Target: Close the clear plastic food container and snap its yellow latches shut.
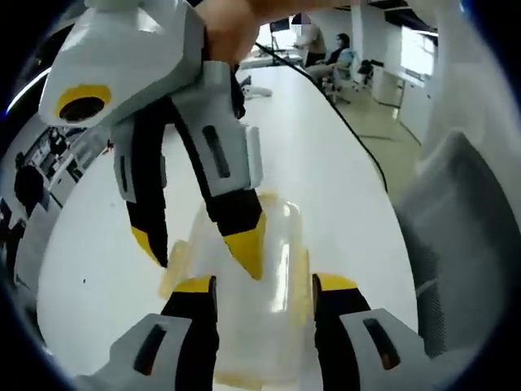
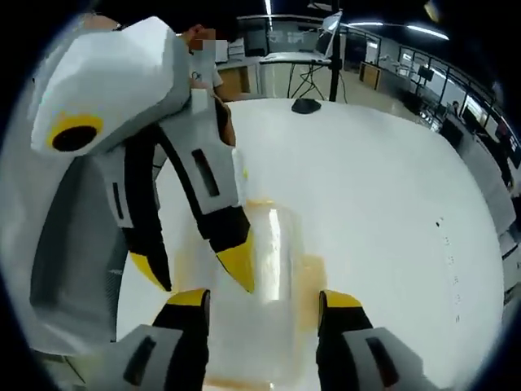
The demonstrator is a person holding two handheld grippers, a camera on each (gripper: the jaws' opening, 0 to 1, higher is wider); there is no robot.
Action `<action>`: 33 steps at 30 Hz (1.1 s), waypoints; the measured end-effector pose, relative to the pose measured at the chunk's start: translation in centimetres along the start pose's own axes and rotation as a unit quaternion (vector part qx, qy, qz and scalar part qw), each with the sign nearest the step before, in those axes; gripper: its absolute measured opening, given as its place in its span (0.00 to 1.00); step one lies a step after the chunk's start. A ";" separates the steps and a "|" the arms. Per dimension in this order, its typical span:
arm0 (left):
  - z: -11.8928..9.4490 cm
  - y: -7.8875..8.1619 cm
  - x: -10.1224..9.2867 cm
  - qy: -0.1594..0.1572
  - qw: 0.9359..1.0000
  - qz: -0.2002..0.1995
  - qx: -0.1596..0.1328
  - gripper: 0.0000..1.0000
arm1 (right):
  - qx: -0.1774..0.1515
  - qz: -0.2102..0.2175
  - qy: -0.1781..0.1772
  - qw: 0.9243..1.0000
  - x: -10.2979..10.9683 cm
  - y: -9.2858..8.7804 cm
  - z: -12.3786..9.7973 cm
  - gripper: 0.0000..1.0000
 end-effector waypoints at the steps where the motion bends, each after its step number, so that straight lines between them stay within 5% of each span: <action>1: 0.1 0.1 -0.1 0.006 1.000 0.014 0.003 0.46 | -0.011 0.009 0.007 1.000 0.1 0.4 -0.1 0.49; 4: 0.1 0.0 -0.3 0.007 1.000 0.004 0.003 0.46 | -0.002 0.007 0.015 1.000 0.0 0.5 0.0 0.49; 9: 0.6 -0.1 -0.6 0.038 0.998 0.047 0.023 0.48 | 0.022 0.014 0.028 0.999 -0.1 0.5 0.2 0.49; 22: 0.8 -0.1 -0.5 0.052 0.997 0.040 0.036 0.46 | 0.079 0.004 0.047 0.996 -0.3 0.9 0.6 0.47; 33: 0.9 -0.1 -0.9 0.042 0.997 0.042 0.039 0.45 | 0.129 0.035 0.114 0.984 -0.5 0.8 1.6 0.45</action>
Point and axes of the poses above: the point that each gripper's makers call its tool centre point, and the gripper's own axes: z roughly forward along the fingers, x roughly to its left, y roughly out of its top, the point moved 4 cm from there along -z, roughly backward along the fingers, and after that the axes turned 12 degrees about x, right-handed, at the moved point
